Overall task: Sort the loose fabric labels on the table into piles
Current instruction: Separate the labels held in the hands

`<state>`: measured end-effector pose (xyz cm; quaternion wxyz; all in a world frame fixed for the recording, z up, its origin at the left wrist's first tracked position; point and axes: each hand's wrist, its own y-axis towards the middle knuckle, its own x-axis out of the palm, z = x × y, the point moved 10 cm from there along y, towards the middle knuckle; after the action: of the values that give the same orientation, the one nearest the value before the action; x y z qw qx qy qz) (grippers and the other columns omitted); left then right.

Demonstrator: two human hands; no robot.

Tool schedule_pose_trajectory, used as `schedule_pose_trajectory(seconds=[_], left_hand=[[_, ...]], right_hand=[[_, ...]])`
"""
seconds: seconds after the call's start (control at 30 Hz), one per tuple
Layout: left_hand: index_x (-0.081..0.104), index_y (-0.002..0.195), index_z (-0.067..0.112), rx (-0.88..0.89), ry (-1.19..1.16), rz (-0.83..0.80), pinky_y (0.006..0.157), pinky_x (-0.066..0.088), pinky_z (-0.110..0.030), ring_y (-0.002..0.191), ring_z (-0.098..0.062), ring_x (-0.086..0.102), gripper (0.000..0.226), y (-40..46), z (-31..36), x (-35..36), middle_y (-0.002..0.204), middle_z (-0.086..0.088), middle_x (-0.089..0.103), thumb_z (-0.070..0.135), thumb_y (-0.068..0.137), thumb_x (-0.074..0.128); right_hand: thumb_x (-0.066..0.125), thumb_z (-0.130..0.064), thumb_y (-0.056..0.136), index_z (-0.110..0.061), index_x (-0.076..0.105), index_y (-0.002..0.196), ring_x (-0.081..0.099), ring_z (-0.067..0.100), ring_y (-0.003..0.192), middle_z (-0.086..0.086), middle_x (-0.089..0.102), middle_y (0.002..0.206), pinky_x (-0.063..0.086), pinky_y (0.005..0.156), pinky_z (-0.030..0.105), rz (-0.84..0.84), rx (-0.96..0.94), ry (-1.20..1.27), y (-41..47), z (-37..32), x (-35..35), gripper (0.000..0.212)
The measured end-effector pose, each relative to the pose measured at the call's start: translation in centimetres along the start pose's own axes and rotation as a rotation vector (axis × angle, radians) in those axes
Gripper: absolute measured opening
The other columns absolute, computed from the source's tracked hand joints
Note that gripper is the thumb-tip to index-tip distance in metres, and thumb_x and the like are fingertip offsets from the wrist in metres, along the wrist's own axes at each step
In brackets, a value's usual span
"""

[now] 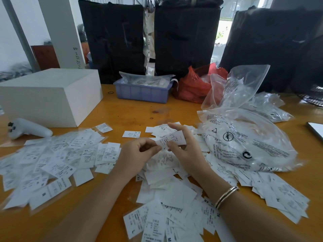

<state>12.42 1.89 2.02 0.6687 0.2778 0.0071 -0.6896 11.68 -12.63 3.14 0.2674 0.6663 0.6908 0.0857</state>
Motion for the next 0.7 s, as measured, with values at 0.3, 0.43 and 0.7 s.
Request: schedule_pose_trajectory(seconds=[0.3, 0.43, 0.7], left_hand=[[0.067, 0.079, 0.037, 0.018, 0.055, -0.039, 0.057, 0.048, -0.014, 0.071, -0.008, 0.061, 0.005, 0.0, 0.3, 0.5, 0.079, 0.01, 0.069, 0.032, 0.082, 0.067], [0.068, 0.078, 0.036, -0.004, 0.025, -0.062, 0.054, 0.045, -0.011, 0.07, -0.005, 0.063, 0.007, -0.1, 0.1, 0.6, 0.076, 0.012, 0.069, 0.031, 0.082, 0.068], [0.068, 0.075, 0.037, -0.031, 0.013, -0.029, 0.053, 0.043, -0.009, 0.069, -0.002, 0.06, 0.008, -0.1, -0.2, 0.3, 0.071, 0.011, 0.068, 0.031, 0.079, 0.072]], right_hand=[[0.057, -0.005, 0.088, -0.052, 0.045, 0.112, 0.054, -0.01, 0.079, -0.015, 0.057, 0.109, 0.044, 0.06, 0.007, -0.09, 0.015, -0.133, -0.2, 0.0, 0.9, 0.054], [0.057, -0.004, 0.088, -0.049, 0.047, 0.112, 0.058, 0.011, 0.068, -0.022, 0.057, 0.099, 0.052, 0.057, 0.026, -0.047, 0.014, -0.131, -0.2, 0.0, 0.5, 0.052], [0.061, -0.008, 0.087, -0.048, 0.049, 0.112, 0.061, 0.003, 0.09, -0.02, 0.057, 0.109, 0.053, 0.071, 0.019, -0.034, 0.02, -0.091, 0.0, 0.1, 0.4, 0.049]])
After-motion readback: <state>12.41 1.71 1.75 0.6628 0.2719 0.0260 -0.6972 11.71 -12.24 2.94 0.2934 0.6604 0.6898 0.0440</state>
